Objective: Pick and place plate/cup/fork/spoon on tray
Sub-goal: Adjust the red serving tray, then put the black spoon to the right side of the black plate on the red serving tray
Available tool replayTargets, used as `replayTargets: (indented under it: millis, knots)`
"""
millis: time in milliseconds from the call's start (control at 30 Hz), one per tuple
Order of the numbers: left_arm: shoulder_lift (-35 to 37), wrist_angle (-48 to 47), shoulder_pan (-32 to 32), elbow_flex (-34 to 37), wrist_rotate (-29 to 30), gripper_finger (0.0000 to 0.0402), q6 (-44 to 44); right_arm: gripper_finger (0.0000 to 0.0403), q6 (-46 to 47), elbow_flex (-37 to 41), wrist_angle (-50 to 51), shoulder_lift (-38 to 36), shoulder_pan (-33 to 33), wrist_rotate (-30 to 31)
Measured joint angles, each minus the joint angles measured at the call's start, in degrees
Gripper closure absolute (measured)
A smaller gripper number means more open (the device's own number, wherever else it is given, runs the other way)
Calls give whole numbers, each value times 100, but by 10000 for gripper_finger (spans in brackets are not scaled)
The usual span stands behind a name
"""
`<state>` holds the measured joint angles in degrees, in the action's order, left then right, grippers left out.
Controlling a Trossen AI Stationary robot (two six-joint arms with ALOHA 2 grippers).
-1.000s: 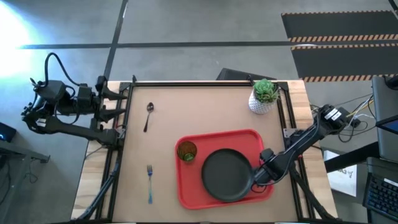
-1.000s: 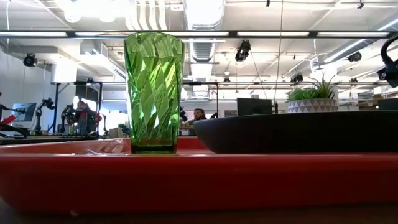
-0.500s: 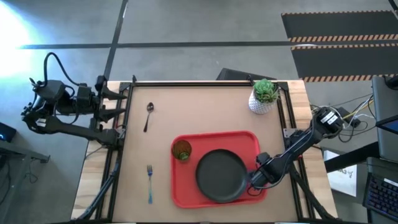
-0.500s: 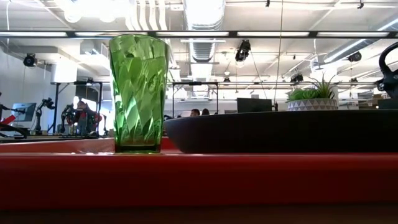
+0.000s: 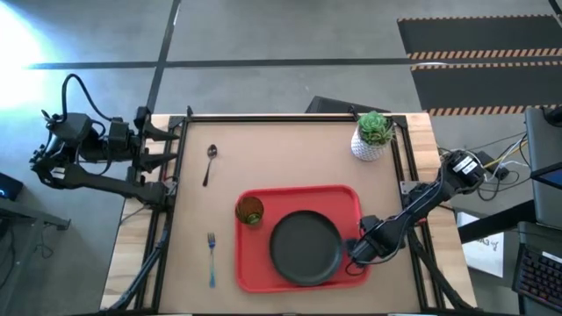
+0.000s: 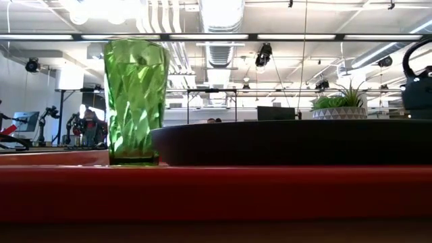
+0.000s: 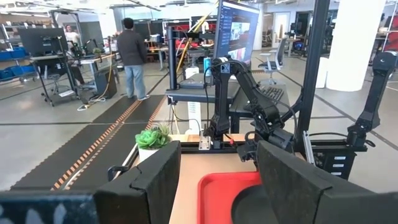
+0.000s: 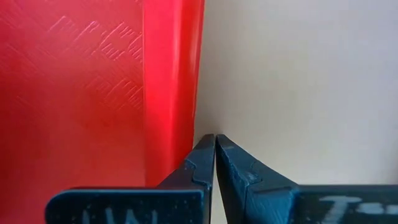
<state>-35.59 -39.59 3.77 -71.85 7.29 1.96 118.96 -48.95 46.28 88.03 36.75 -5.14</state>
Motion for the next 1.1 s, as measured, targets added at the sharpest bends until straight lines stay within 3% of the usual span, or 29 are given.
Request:
replayTargets:
  millis: [500, 767, 933, 1100]
  knots:
    - [0, -52, 2, 4, 2, 207, 2, 394, -80, -108, -371, 33, -198, 980]
    - [9, -288, 2, -2, 87, 207, 4, 394, -303, -305, 692, -196, -201, 1069]
    - [-34, -879, 2, 0, 1208, 207, -10, 394, -367, -675, 1415, -601, -333, 1712]
    - [-287, -1540, -1, 20, 2930, 208, -564, 394, -1055, -1224, 1471, -1093, -478, 3893]
